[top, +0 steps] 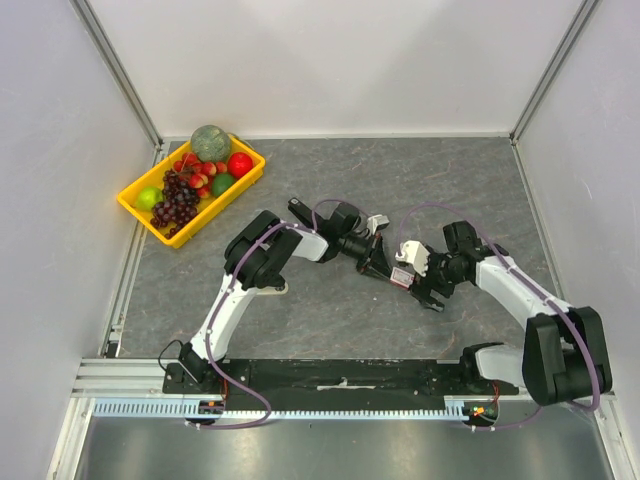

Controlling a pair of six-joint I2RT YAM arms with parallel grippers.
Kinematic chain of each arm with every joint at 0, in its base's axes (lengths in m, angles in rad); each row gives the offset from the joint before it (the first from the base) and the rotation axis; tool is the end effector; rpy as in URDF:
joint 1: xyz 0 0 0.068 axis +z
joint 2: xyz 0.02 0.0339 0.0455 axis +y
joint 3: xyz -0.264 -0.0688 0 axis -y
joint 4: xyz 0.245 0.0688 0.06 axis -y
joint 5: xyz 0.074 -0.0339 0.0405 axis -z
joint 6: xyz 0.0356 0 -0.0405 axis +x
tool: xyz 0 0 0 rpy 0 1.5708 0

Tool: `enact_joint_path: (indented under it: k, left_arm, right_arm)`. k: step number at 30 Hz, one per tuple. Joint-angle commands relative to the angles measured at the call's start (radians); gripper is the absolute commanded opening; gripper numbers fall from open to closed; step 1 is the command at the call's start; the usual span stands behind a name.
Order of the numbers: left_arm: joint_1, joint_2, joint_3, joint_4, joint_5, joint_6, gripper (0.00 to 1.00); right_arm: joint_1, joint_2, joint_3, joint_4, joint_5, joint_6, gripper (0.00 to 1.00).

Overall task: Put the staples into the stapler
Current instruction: Open the staple box at the center of the board.

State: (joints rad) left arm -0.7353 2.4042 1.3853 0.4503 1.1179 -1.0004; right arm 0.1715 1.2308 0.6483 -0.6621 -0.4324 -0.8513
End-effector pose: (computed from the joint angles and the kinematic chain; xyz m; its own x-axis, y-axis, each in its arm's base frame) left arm 0.3274 -0.3393 0.0656 -0.9357 0.3497 -0.0475 0.1258 0.2048 -0.9707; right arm 0.1981 0.0495 0.1770 -0.3990 -0.7622 -0.5097 -0.8913 0.4529 0.0206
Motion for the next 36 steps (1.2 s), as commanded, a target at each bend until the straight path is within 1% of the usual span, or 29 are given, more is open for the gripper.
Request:
enact_joint_path:
  k: [1, 11, 16, 20, 23, 24, 27, 29, 31, 36]
  left_arm:
    - [-0.006, -0.039, 0.008, 0.01, 0.003, 0.017, 0.06]
    - [-0.006, -0.028, 0.009, 0.027, 0.014, 0.005, 0.06]
    - [-0.004, -0.025, 0.012, 0.036, 0.019, -0.004, 0.06]
    - [-0.004, -0.022, 0.014, 0.037, 0.02, -0.004, 0.06]
    - [-0.004, -0.016, 0.015, 0.039, 0.022, -0.009, 0.06]
    - [-0.004, -0.014, 0.014, 0.039, 0.022, -0.009, 0.06]
    - [-0.004, -0.011, 0.017, 0.045, 0.023, -0.017, 0.06]
    - [-0.004, -0.011, 0.017, 0.048, 0.023, -0.017, 0.06]
    - [-0.003, -0.011, 0.017, 0.048, 0.023, -0.017, 0.06]
    - [0.002, -0.011, 0.015, 0.048, 0.025, -0.018, 0.06]
  right_arm:
    - [-0.006, 0.042, 0.016, 0.087, 0.009, 0.035, 0.94]
    - [-0.004, 0.101, 0.039, 0.148, 0.03, 0.041, 0.96]
    - [0.0, 0.133, 0.054, 0.157, 0.012, 0.028, 0.96]
    - [0.026, 0.145, 0.045, 0.185, 0.046, 0.026, 0.96]
    - [0.042, 0.138, 0.031, 0.212, 0.067, 0.031, 0.93]
    - [0.048, 0.136, 0.03, 0.216, 0.072, 0.031, 0.89]
    - [0.057, 0.134, 0.027, 0.22, 0.075, 0.031, 0.82]
    - [0.062, 0.14, 0.022, 0.223, 0.081, 0.031, 0.8]
    - [0.063, 0.145, 0.024, 0.222, 0.09, 0.031, 0.72]
    - [0.062, 0.153, 0.016, 0.222, 0.098, 0.026, 0.65]
